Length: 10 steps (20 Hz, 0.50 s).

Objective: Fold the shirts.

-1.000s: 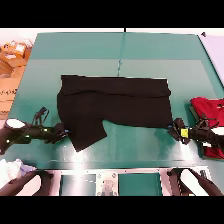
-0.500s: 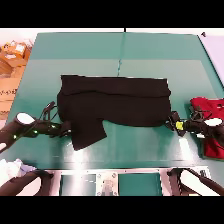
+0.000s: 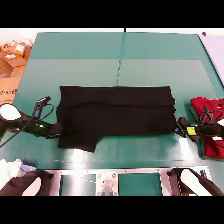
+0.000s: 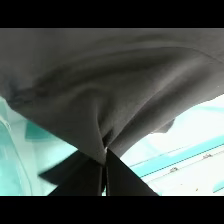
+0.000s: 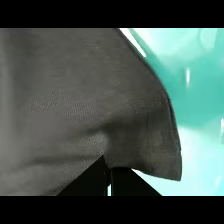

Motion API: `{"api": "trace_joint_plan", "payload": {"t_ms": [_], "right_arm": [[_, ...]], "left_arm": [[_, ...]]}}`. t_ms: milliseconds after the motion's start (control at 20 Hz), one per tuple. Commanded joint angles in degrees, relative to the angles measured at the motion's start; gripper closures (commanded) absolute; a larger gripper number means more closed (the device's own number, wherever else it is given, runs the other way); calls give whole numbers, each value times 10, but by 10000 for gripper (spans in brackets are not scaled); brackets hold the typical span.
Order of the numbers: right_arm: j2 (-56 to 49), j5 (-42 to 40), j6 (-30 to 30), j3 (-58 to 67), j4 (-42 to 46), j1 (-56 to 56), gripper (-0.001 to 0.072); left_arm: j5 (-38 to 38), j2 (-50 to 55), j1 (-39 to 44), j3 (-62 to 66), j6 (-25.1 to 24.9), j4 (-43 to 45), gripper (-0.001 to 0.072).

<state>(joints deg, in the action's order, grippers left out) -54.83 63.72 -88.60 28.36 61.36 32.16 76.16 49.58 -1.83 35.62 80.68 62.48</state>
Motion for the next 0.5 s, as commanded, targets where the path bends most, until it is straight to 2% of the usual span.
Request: {"api": "trace_joint_plan", "payload": {"t_ms": [0,200,450], "right_arm": [[39,32,8,33,-28,-1,695],[15,-5,7,114,-70,-44,696],[-94,-53,6,235,-105,-74,695]], "left_arm": [[-17,-14,0,32,-1,-14,687],[-81,14,0,97,-20,-48,687],[-134,157,0,233,-44,-64,687]]}}
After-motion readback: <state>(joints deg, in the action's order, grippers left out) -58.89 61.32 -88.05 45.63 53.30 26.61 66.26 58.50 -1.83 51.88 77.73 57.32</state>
